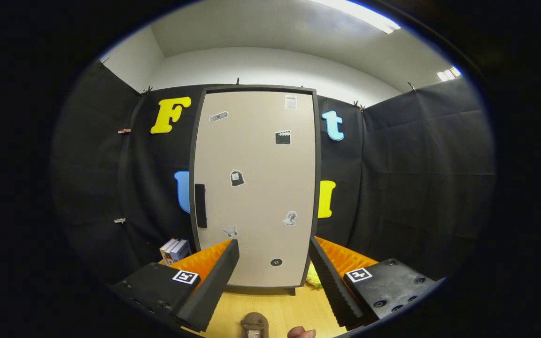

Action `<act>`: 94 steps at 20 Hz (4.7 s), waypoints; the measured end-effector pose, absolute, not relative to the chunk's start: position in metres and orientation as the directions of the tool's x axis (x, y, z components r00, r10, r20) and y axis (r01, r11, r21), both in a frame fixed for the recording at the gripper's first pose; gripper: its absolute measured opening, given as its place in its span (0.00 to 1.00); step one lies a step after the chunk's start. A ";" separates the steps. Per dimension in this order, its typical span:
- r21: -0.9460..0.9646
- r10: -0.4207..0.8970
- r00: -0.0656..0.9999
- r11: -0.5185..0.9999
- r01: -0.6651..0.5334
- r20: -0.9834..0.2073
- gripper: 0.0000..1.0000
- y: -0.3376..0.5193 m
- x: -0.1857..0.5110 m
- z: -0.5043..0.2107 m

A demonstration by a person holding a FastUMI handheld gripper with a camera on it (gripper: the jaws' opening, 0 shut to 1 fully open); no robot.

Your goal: Open the shoe cabinet door, grab the shoes and put them into the shoe cabinet, then close the shoe cabinet door.

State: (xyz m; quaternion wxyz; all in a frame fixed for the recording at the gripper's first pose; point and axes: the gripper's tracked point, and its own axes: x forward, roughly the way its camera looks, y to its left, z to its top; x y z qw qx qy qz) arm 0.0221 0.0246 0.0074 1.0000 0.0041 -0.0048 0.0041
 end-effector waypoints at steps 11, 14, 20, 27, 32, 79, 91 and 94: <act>-0.004 0.141 0.990 0.990 -0.141 0.010 0.97 0.137 0.101 0.007; 0.003 0.162 0.987 0.987 -0.162 0.007 0.97 0.163 0.133 0.001; 0.002 0.169 0.985 0.986 -0.169 -0.028 0.98 0.193 0.203 -0.023; 0.005 0.151 0.987 0.989 -0.151 -0.049 0.92 0.213 0.264 -0.045; 0.007 0.113 0.993 0.994 -0.113 -0.044 0.54 0.225 0.276 -0.046; 0.119 0.288 0.952 0.954 -0.276 -0.099 0.23 0.041 0.061 -0.027; 0.139 0.247 0.963 0.963 -0.231 -0.109 0.22 -0.026 0.058 -0.040; 0.138 0.218 0.970 0.969 -0.203 -0.104 0.22 -0.047 0.059 -0.039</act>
